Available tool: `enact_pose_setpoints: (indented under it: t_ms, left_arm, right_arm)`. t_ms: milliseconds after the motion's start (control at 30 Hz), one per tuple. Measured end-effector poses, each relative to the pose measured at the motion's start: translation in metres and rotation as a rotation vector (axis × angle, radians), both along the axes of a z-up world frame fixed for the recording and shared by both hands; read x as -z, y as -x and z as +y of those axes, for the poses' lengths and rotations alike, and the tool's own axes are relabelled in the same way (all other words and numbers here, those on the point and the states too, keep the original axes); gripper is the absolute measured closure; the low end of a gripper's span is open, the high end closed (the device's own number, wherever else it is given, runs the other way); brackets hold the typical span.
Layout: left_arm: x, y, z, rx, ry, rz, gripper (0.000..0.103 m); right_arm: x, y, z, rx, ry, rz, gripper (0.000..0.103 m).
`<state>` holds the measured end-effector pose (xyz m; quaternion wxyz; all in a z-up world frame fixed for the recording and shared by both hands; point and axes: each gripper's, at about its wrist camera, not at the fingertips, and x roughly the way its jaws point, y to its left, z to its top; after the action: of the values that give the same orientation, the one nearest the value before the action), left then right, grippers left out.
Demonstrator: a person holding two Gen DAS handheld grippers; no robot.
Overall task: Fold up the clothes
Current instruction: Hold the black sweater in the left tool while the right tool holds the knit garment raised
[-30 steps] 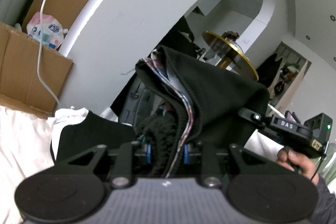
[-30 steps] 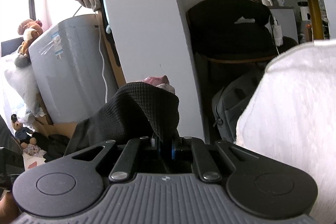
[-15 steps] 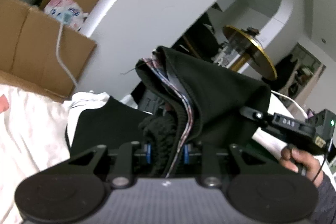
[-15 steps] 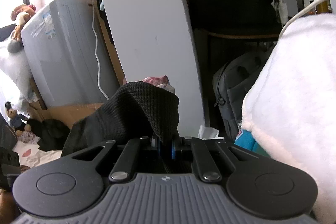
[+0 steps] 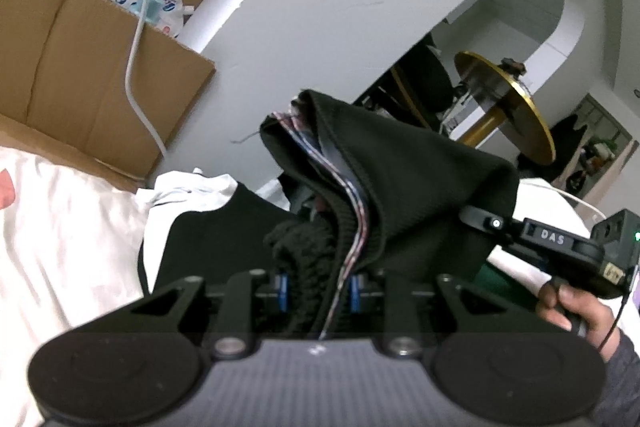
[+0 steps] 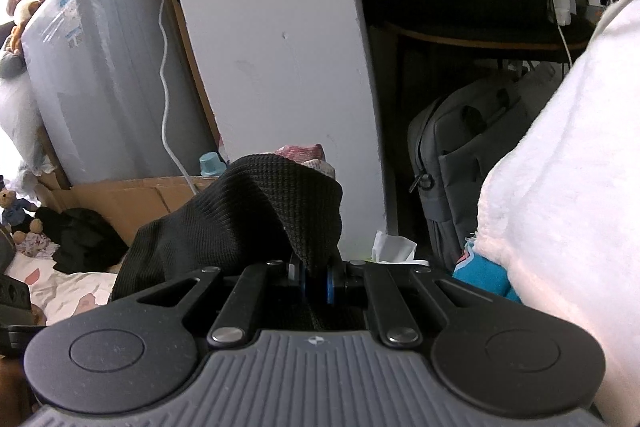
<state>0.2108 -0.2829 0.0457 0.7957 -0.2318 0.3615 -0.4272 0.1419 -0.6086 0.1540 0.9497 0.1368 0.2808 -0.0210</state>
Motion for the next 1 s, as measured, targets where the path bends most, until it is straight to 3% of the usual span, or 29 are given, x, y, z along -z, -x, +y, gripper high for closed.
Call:
enact_pose_setpoints:
  t_ms: [1000]
  left_arm:
    - [0.071,-0.089,-0.034,-0.020,-0.060,0.137,0.074]
  right_arm:
    - [0.081,-0.103,-0.028,0.019,-0.007,0.172,0.093]
